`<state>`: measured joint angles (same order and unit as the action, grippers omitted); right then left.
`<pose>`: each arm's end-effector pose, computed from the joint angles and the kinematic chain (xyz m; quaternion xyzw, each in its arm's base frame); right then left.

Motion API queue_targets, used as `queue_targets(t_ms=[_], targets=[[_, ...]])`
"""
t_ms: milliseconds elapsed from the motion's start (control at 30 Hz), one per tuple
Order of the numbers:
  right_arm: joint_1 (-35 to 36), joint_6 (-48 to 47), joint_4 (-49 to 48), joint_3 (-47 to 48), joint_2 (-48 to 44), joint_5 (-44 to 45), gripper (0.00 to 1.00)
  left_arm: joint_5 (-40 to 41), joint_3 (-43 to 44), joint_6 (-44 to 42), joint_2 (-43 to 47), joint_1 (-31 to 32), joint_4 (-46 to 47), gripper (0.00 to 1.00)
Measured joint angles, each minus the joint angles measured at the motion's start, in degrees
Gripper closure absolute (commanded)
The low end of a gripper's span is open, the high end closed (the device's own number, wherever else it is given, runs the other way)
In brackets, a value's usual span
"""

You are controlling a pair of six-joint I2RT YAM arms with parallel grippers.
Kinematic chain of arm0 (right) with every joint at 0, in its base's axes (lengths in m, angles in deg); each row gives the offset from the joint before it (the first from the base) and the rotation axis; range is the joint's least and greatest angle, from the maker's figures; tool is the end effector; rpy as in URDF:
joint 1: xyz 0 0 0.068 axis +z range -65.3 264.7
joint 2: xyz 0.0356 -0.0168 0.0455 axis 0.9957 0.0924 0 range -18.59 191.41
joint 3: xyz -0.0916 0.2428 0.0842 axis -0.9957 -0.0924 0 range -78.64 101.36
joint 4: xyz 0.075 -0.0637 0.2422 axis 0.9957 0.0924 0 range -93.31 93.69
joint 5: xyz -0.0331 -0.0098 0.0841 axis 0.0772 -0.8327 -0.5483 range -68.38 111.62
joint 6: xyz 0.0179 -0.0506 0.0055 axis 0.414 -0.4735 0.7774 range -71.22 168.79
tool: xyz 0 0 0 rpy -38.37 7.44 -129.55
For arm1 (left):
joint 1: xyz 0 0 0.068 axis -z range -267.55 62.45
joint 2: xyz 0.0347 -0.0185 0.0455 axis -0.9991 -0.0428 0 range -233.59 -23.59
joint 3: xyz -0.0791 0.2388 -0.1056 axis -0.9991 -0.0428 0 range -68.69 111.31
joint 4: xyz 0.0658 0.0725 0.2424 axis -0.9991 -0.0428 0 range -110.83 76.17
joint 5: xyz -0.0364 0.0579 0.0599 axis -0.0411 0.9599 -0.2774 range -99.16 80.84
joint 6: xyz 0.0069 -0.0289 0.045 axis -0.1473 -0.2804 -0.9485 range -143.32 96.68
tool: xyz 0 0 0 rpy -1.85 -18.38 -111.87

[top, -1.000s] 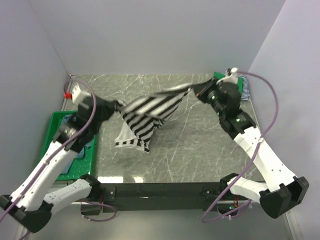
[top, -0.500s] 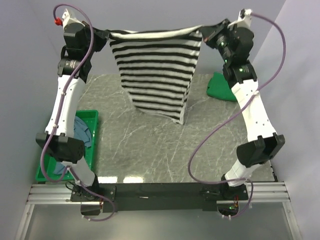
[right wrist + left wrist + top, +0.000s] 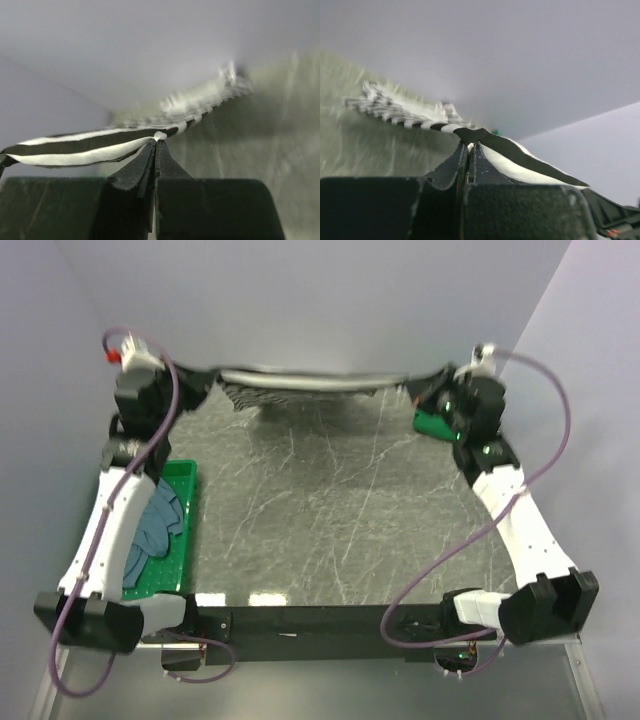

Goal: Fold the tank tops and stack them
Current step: Flatten the tank top out

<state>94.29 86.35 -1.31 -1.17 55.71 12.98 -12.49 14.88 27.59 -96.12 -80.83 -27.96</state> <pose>0.2940 0.0552 0.4433 0.1164 0.6901 0.3332 0.6317 0.2770 -0.0347 0.4651 -0.2545 0.6798 -0.3498 0.5922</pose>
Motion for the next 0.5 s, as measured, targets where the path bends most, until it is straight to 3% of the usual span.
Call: queue_targets(t_ms=[233,333,433,467,500], targets=[[-0.11,2.69,0.2,-34.62,-10.12,-2.27,1.0,-3.37,-39.34,5.11,13.92,2.71,2.34,0.99],[-0.11,3.45,3.41,-44.28,-10.27,-3.78,1.0,-4.44,-53.42,7.72,18.34,6.8,-0.63,0.82],[-0.15,3.98,6.86,-48.54,-10.32,-4.98,0.77,-4.55,-59.76,10.14,22.69,13.14,-3.32,0.65],[-0.15,4.02,7.65,-49.2,-10.49,-5.31,0.65,-4.42,-60.46,10.8,23.91,15.15,-4.0,0.58],[-0.2,4.07,8.5,-49.59,-10.97,-5.49,0.6,-4.42,-60.74,11.39,25.24,17.2,-4.57,0.55]])
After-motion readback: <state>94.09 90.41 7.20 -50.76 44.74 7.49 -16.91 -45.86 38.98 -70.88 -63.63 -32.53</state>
